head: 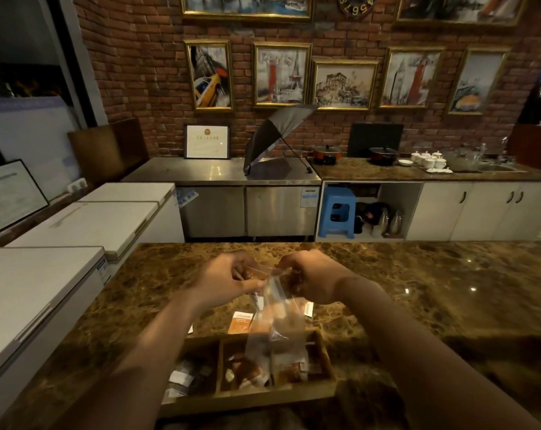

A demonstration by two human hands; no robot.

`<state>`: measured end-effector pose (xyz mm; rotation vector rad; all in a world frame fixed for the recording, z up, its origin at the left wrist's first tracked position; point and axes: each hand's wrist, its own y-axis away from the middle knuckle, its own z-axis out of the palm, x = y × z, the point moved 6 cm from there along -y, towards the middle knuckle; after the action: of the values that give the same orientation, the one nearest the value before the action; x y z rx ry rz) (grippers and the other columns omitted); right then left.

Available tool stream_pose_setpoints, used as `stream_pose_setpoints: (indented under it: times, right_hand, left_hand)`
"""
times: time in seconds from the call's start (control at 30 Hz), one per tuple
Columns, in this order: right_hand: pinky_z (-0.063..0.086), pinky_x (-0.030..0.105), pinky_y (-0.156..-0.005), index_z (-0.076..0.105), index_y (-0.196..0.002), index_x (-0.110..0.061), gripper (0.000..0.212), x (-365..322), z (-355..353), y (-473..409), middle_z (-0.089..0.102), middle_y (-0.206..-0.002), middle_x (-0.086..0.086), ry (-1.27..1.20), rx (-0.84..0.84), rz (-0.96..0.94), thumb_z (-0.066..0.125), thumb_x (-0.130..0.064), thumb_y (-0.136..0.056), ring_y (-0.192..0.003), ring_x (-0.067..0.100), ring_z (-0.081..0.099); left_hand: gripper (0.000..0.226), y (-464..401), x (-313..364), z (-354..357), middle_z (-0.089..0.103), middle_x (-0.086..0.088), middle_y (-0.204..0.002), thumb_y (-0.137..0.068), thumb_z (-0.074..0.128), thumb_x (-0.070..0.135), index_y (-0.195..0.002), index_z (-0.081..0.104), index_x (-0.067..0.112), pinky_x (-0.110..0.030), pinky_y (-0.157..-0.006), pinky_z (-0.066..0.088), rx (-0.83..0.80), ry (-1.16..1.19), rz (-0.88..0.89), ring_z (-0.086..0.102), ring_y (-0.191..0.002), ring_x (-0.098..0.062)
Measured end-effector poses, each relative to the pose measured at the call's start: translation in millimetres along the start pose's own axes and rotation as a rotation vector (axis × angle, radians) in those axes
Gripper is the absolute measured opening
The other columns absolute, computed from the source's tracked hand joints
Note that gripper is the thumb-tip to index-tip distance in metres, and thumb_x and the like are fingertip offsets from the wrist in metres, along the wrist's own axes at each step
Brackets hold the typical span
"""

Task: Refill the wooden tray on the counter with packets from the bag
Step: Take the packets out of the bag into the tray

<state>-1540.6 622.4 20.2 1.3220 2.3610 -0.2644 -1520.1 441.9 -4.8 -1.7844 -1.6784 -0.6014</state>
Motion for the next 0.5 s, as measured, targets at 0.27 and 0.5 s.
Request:
stream_pose_setpoints:
  times: [0.27,0.5]
  right_hand:
    - [0.051,0.019,-0.071,0.059,-0.127,-0.023,0.043,44,-7,21,0.056,-0.114,-0.008,-0.015,0.019,0.094,0.070,-0.006,-0.089,-0.107,0.013,0.059]
    - [0.054,0.033,-0.092,0.062,-0.126,-0.029,0.040,56,11,25,0.060,-0.111,-0.006,0.030,0.079,0.084,0.068,-0.013,-0.090,-0.107,0.016,0.060]
  left_hand:
    - [0.024,-5,19,47,0.068,0.009,-0.097,-0.081,0.080,0.040,-0.099,0.067,0.030,-0.027,-0.068,0.054,-0.055,0.060,0.023,0.065,-0.086,-0.009]
    - [0.018,-6,13,62,0.069,0.009,-0.092,-0.084,0.078,0.034,-0.097,0.066,0.029,-0.036,-0.072,0.054,-0.044,0.017,0.015,0.065,-0.081,-0.007]
